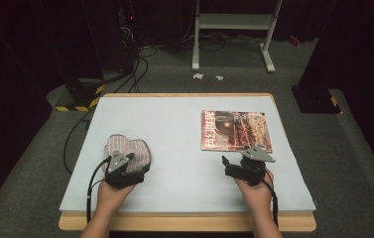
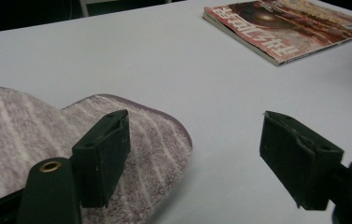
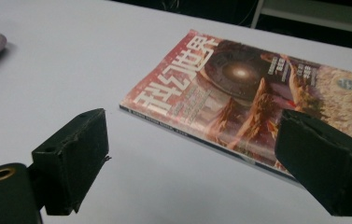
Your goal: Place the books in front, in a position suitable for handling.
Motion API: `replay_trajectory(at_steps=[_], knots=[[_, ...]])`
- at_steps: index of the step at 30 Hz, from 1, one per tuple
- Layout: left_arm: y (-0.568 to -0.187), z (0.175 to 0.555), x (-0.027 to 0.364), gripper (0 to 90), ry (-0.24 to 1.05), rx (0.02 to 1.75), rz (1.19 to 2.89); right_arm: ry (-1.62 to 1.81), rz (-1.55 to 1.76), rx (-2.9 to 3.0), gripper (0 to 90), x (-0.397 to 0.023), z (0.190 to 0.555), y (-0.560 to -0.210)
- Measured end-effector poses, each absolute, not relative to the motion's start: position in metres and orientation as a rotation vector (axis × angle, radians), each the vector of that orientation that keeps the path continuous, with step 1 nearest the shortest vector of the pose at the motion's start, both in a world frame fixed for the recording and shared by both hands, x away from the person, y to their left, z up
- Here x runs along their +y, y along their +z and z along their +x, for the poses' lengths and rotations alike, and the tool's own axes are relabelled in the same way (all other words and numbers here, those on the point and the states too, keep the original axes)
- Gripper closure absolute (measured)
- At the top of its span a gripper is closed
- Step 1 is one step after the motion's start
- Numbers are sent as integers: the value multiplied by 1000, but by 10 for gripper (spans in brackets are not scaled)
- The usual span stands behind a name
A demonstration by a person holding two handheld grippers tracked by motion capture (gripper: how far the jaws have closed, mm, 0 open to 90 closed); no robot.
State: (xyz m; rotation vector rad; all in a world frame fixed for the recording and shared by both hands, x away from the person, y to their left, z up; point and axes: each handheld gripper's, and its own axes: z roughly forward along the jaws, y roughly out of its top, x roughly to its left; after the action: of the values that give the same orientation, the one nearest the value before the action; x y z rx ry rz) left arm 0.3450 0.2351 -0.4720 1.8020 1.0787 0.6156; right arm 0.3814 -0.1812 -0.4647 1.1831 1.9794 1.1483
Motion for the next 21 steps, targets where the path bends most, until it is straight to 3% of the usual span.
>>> replay_trajectory(at_steps=[21], knots=[[-475, 348, 230, 236, 562, 1061, 1844, 1166, 1222, 2008, 102, -193, 383, -474]])
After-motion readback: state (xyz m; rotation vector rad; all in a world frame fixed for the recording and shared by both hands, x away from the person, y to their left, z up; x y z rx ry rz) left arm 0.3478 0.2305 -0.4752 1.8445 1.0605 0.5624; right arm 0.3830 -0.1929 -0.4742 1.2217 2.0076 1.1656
